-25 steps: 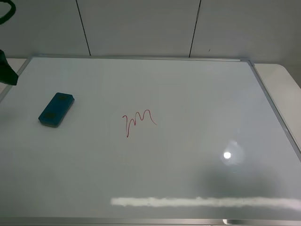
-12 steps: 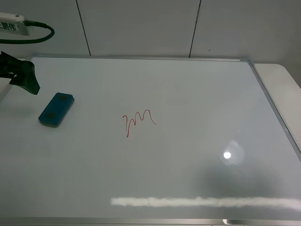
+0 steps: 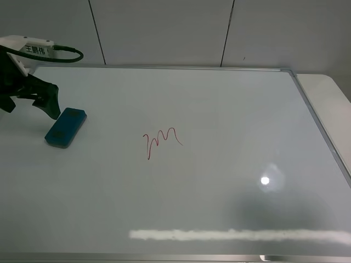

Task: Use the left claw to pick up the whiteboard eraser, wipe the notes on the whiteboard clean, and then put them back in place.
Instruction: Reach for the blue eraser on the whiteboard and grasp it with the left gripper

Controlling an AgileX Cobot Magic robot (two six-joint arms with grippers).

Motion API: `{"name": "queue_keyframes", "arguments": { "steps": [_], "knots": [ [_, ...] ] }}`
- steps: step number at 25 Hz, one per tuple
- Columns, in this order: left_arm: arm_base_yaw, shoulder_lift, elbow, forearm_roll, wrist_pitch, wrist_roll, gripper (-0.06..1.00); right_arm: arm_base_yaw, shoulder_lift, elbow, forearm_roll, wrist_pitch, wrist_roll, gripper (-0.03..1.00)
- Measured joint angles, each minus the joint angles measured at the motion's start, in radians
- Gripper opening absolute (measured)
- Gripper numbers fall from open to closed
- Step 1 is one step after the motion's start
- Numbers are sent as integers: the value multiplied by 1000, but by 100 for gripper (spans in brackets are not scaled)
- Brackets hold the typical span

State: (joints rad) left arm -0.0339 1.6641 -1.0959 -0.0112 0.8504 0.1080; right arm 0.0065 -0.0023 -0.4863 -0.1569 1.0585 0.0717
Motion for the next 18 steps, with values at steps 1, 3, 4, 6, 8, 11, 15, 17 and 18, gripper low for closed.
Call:
{"name": "queue_keyframes", "arguments": {
  "steps": [1,3,4,6,8,11,15,17,18],
  "knots": [
    [-1,15,-9,0,0,0,99,0,0,0,0,0,0,99],
    [-10,48,-24,0,-1,1,99,0,0,0,0,0,0,99],
    [-17,61,-33,0,-1,1,99,0,0,0,0,0,0,99],
    [-29,95,-55,0,-1,1,99,0,0,0,0,0,0,99],
    [-37,129,-80,0,-1,1,99,0,0,0,0,0,0,99],
    [-43,177,-112,0,-1,1,99,0,0,0,0,0,0,99],
    [-49,229,-142,0,-1,16,99,0,0,0,0,0,0,99],
    [-49,249,-152,0,1,22,99,0,0,0,0,0,0,99],
    [-49,257,-152,0,0,22,99,0,0,0,0,0,0,99]
  ]
}}
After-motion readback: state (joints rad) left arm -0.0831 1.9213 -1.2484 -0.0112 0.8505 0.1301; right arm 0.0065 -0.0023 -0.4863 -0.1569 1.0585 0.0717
